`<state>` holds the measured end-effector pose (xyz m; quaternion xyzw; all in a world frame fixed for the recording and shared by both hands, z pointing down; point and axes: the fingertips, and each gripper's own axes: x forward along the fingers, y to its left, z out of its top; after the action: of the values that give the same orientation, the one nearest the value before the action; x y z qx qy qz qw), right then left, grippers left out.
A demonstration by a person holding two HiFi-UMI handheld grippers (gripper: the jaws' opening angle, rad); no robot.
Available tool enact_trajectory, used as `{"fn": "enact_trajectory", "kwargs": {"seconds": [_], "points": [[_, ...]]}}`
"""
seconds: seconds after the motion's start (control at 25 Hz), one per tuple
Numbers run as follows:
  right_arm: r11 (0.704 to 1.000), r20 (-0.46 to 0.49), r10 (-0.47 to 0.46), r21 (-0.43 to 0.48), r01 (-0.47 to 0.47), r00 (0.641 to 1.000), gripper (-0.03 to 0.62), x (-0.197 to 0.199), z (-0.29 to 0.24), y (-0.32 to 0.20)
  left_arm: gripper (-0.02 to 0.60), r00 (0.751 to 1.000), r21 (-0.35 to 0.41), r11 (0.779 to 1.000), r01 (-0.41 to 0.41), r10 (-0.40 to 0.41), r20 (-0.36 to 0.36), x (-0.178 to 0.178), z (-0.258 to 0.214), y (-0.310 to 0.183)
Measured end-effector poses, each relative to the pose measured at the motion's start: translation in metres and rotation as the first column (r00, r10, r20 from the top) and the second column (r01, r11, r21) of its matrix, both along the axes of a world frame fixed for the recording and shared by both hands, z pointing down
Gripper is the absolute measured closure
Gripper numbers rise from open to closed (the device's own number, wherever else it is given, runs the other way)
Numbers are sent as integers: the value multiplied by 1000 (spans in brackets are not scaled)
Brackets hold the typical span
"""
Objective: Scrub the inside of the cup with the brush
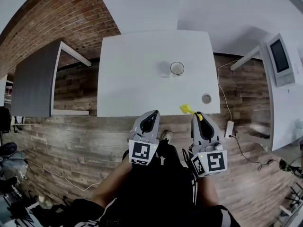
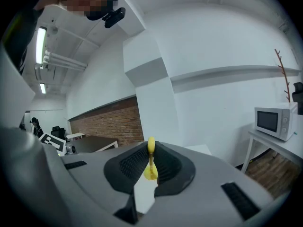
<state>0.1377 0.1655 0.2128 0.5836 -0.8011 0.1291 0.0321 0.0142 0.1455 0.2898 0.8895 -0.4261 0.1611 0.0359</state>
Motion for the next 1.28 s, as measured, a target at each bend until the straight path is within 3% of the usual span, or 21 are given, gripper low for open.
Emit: {"fn": "enact_trajectory", "kwargs": {"seconds": [0.28, 0.68, 0.84, 1.28], "points": [[999, 0, 28, -38, -27, 1000, 565, 2, 25, -53, 574, 997, -79, 994, -71, 71, -6, 17, 45, -55], [990, 24, 76, -117, -73, 997, 565, -4, 82, -132, 466, 983, -221, 961, -168, 181, 41, 34, 138, -127], [985, 3, 104, -140, -103, 995, 565, 0, 99, -157, 456, 971, -237, 949, -209, 230, 63, 47, 167, -149], [975, -33, 123, -180, -127, 992, 565, 13, 145, -208, 419, 961, -295, 930, -218, 258, 103, 74, 224, -188]]}}
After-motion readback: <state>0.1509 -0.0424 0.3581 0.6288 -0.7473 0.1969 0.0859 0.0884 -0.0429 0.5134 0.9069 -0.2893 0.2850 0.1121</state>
